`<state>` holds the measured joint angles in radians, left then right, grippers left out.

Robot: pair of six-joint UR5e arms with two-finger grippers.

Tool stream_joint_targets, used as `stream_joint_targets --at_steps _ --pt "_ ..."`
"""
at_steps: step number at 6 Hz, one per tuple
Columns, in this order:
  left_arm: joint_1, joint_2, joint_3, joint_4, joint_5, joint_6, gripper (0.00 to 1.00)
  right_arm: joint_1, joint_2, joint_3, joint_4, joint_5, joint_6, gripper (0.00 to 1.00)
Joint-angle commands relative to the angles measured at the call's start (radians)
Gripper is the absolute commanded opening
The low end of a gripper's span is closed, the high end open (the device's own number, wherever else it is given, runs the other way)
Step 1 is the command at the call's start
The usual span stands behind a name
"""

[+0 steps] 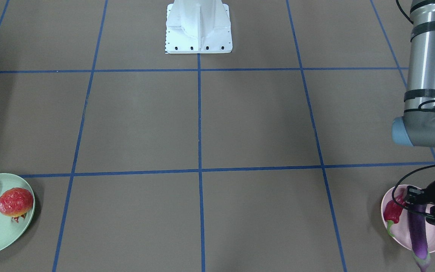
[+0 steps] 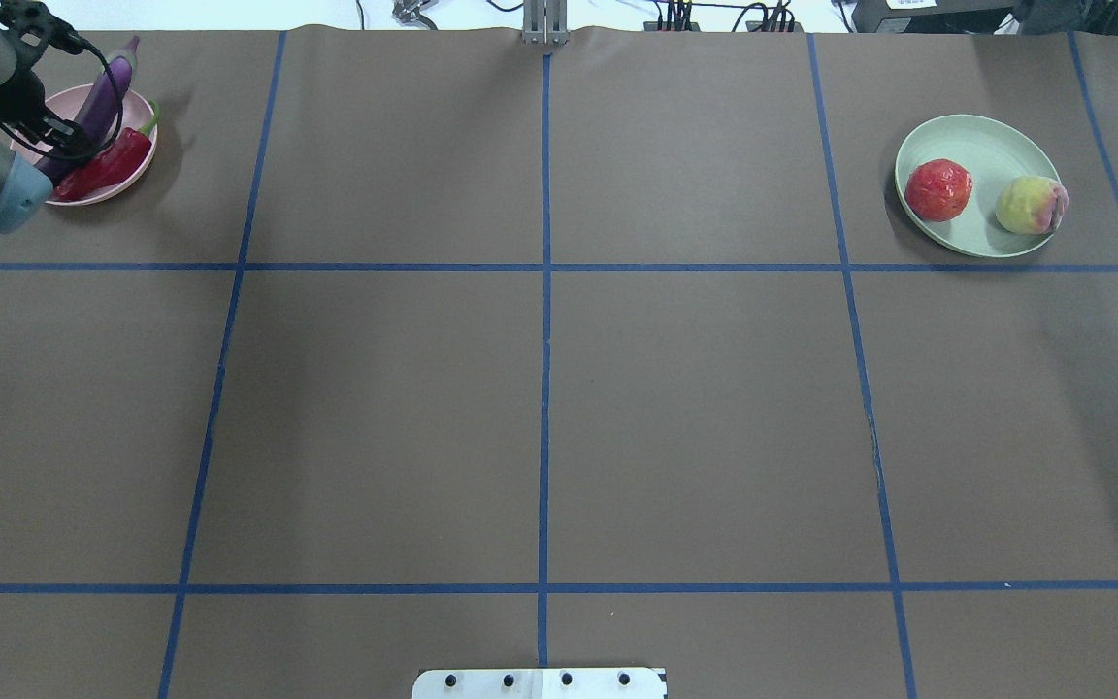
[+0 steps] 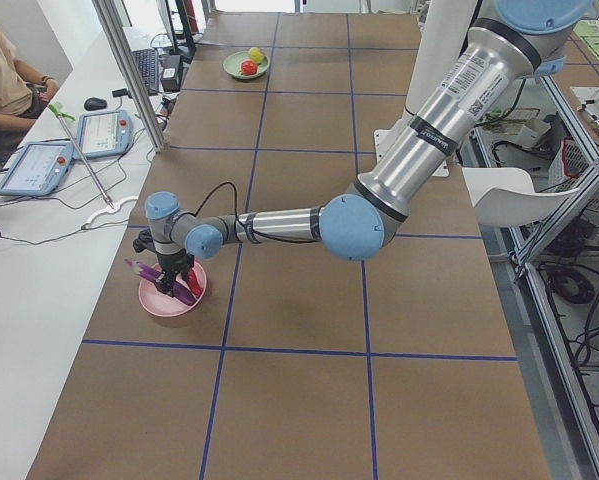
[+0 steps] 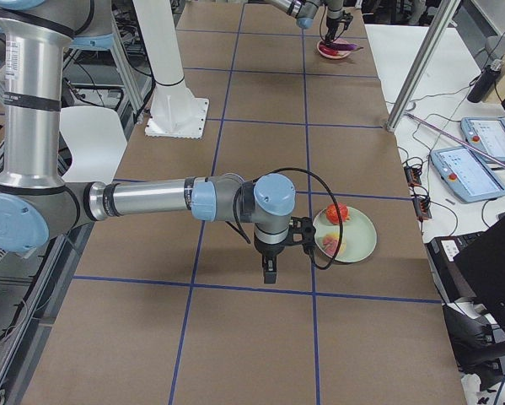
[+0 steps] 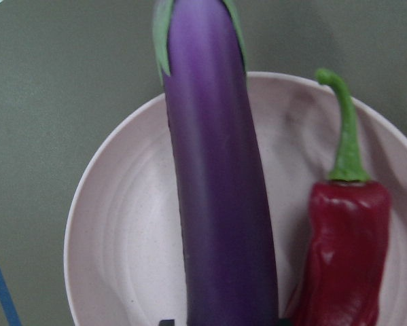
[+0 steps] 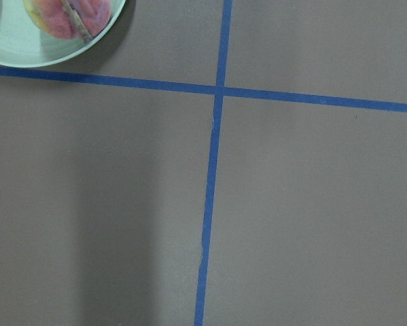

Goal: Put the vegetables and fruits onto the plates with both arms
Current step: 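Carry the eggplant to the pink plate and release it beside the pepper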

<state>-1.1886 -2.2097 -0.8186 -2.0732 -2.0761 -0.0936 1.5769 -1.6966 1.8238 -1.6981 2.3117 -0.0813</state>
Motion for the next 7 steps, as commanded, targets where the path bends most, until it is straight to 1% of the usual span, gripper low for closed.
stream_joint_targets --at_steps 1,2,3,4,5,6,7 --pt "-0.035 0.034 -0.109 0.037 -0.097 -0.002 1.00 0.000 0.000 0.000 0.000 0.000 0.000 1.00" --pt "-0.072 0.077 -0.201 0.107 -0.178 -0.003 1.00 0.000 0.000 0.000 0.000 0.000 0.000 1.00" --pt "-0.119 0.167 -0.328 0.160 -0.205 -0.005 1.00 0.000 0.000 0.002 0.000 0.000 -0.002 1.00" --pt "-0.153 0.312 -0.534 0.230 -0.205 -0.005 1.00 0.000 0.000 0.000 0.024 0.003 -0.002 1.00" --pt "-0.173 0.421 -0.773 0.415 -0.205 0.000 1.00 0.000 -0.003 -0.001 0.029 0.003 -0.002 1.00" --pt "-0.199 0.515 -0.951 0.567 -0.206 0.008 1.00 0.000 -0.006 -0.001 0.029 0.003 -0.002 1.00" --pt "-0.242 0.674 -1.082 0.570 -0.206 0.009 1.00 0.000 -0.009 0.000 0.029 0.003 -0.002 1.00"
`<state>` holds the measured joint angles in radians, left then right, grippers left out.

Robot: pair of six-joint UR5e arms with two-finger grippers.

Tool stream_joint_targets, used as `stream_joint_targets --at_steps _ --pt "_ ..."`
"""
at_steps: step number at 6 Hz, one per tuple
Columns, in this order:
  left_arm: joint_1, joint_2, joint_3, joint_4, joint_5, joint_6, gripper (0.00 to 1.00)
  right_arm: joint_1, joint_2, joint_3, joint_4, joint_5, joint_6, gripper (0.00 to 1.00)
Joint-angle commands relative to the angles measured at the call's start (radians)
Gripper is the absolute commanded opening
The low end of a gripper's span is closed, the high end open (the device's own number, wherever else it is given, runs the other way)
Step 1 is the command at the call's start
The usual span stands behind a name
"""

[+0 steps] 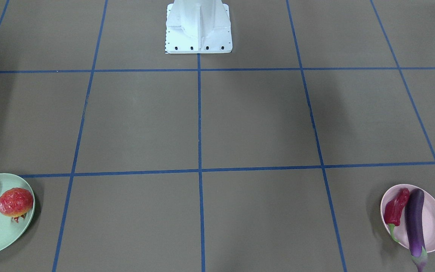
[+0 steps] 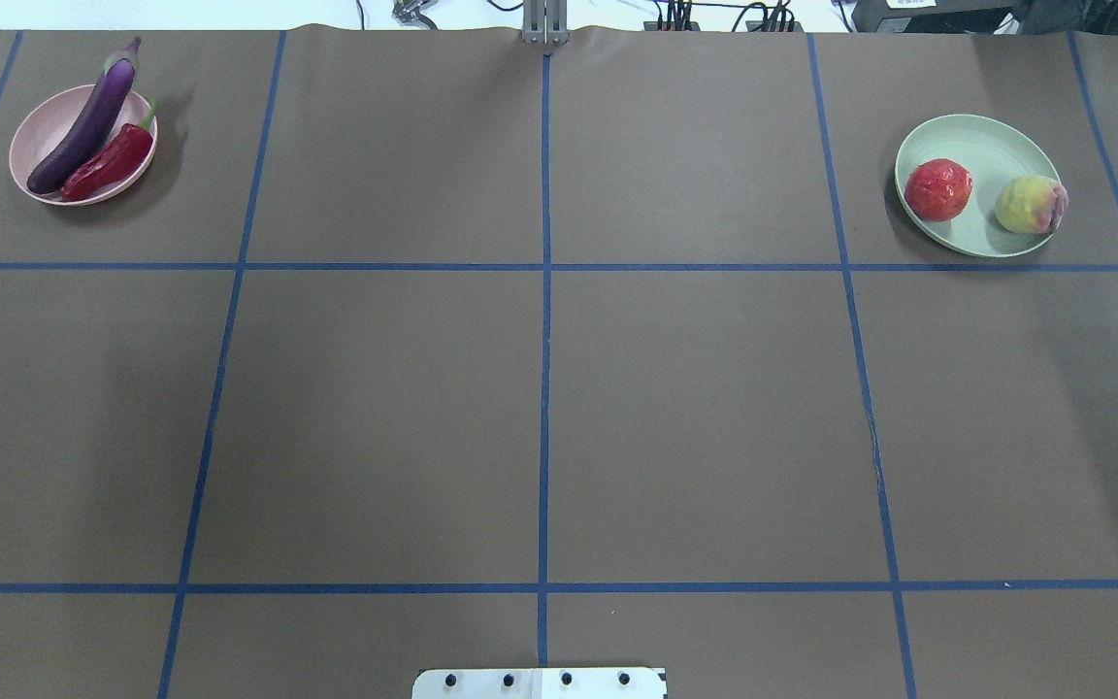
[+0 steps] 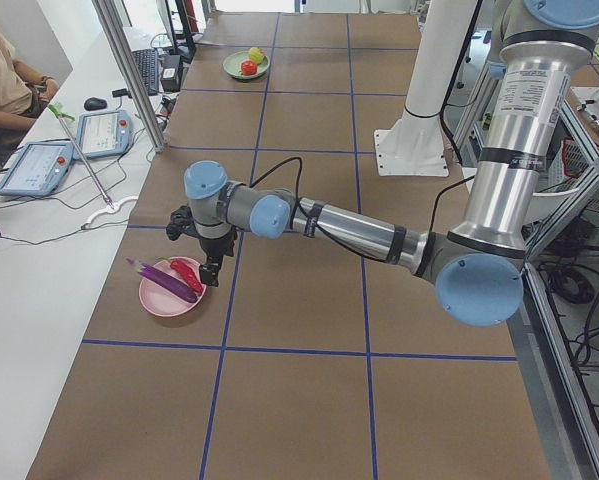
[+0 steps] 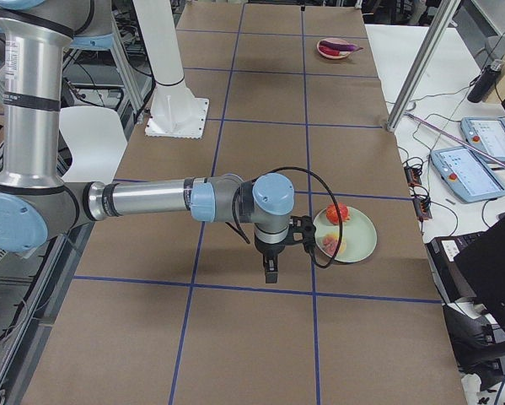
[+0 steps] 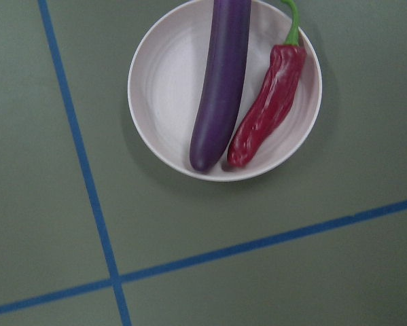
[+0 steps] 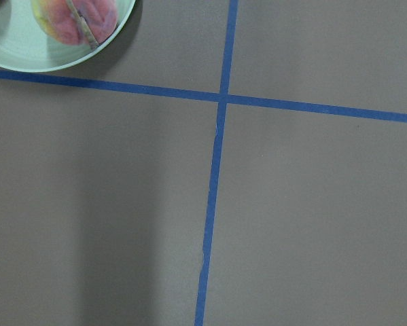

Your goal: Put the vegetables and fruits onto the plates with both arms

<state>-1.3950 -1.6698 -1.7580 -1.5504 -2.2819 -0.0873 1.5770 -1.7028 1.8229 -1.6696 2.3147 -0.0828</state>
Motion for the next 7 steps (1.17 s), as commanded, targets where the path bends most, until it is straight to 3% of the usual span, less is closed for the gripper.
stream_joint_targets --at_steps 1,4,7 --pt "-0.083 0.204 -0.178 0.047 0.005 0.003 1.00 0.000 -0.003 0.001 0.001 0.000 0.000 1.00" --pt "-0.125 0.327 -0.181 0.030 0.001 0.003 1.00 0.000 -0.005 0.003 0.001 0.000 0.000 1.00" --pt "-0.154 0.366 -0.157 -0.028 -0.029 0.007 1.00 0.000 -0.005 0.003 0.001 0.003 0.002 1.00"
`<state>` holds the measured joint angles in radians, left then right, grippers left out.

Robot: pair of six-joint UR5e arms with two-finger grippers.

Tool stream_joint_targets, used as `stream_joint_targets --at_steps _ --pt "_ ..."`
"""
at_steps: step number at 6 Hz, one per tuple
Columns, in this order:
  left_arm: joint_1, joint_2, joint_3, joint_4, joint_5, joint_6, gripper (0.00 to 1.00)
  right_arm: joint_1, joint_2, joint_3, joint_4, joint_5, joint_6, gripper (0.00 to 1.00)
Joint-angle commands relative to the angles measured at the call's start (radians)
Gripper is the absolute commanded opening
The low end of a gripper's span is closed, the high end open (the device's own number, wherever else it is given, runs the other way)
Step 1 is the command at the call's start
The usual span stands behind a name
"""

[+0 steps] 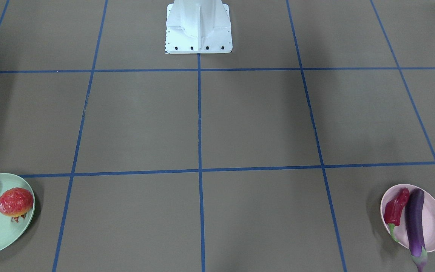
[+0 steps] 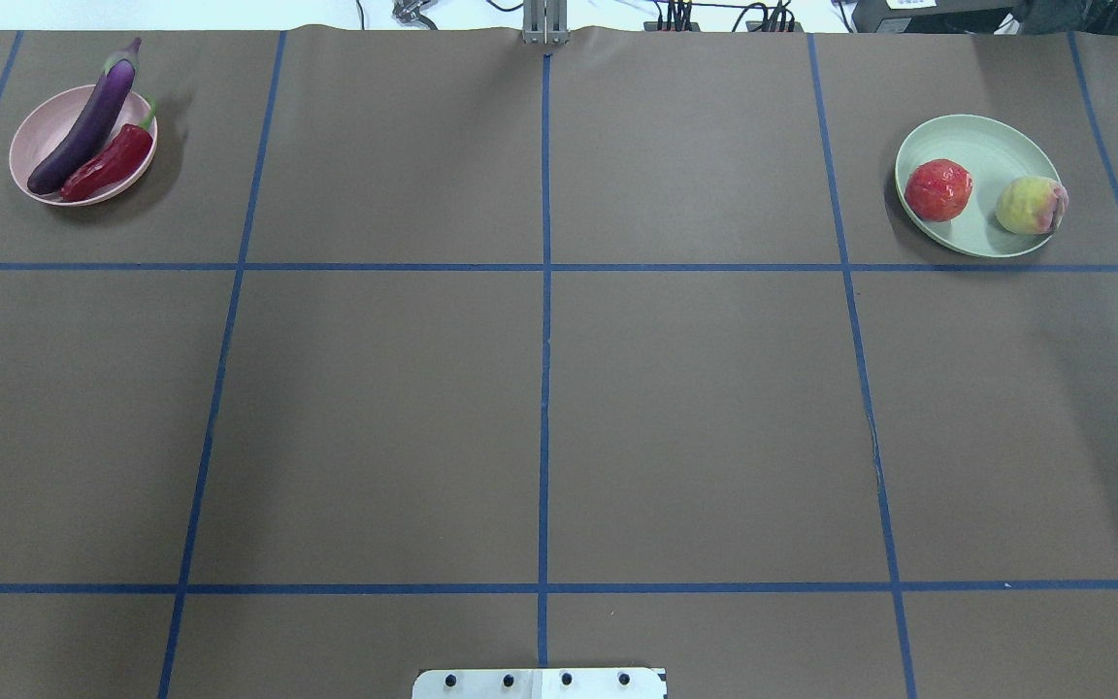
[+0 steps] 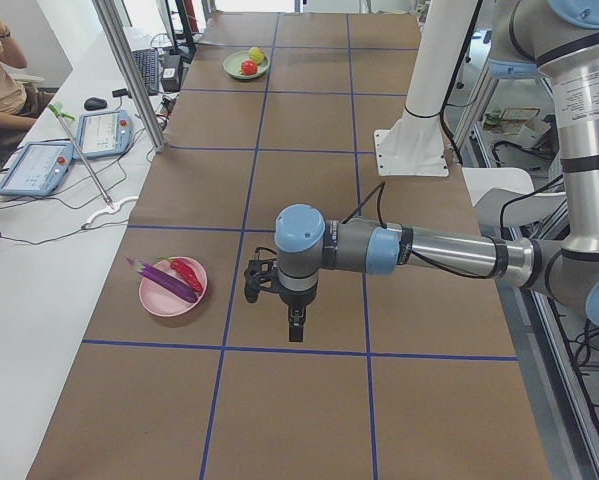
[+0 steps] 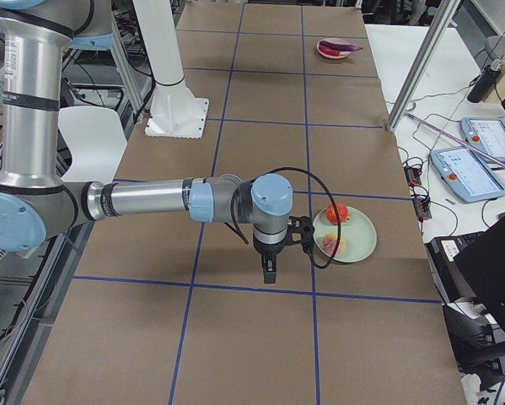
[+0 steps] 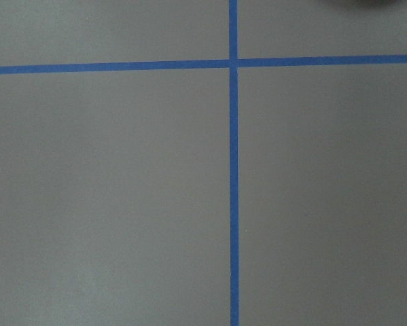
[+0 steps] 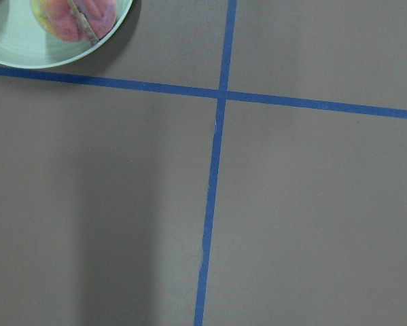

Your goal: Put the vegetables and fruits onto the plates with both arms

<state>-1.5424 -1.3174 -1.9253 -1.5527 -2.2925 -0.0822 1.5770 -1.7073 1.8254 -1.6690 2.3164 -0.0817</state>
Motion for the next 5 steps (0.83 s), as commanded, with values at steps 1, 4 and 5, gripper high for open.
stream_joint_targets --at_steps 1,4,5 --pt "-0.010 0.024 0.043 -0.061 -0.054 0.075 1.00 0.000 0.000 0.000 0.000 0.001 0.000 1.00" --pt "-0.011 0.004 0.128 -0.064 -0.071 0.071 1.00 0.000 0.000 0.000 0.000 0.003 0.000 1.00" --pt "-0.013 0.010 0.091 -0.064 -0.068 0.073 1.00 0.000 0.000 0.000 0.000 0.003 0.000 1.00"
